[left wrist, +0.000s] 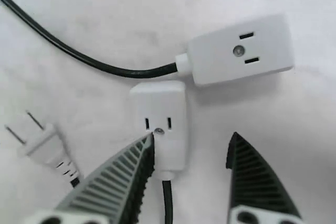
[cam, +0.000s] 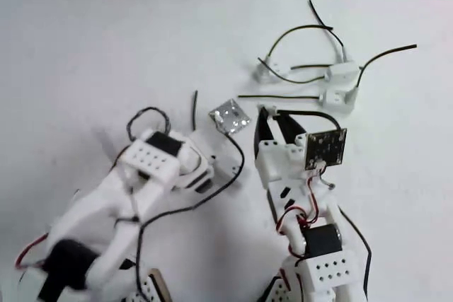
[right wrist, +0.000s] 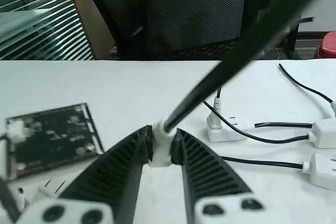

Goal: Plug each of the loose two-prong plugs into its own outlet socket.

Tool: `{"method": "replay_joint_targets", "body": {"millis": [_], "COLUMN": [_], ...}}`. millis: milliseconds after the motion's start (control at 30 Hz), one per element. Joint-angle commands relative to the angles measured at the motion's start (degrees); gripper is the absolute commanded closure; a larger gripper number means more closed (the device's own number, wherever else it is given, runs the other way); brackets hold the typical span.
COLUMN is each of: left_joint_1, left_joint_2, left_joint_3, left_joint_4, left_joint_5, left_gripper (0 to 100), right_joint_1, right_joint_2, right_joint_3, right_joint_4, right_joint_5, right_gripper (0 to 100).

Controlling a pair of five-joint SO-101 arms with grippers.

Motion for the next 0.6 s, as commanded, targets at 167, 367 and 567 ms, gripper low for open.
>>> {"method": "replay_joint_targets", "body": {"millis": [167, 367, 567], "left_joint_1": [-4.09, -14.37, -20.53], "left_joint_2": [24.57, 32.92, 33.98], "left_joint_3": [-25.41, -37.98, -44.66], "left_joint_4": [13.54, 18.2, 21.63], "left_joint_5": [-3.08, -7.12, -8.26], "left_gripper": [77, 77, 77], "right_joint_1": [0.31, 0.31, 0.31], "right_joint_2": [-0.75, -0.75, -0.75], "right_joint_3": [-0.79, -0.79, -0.79], "right_joint_4": [-1.27, -1.27, -1.27], "right_joint_5": [0.62, 0.7, 0.7], "right_gripper": [98.1, 98.1, 98.1]}}
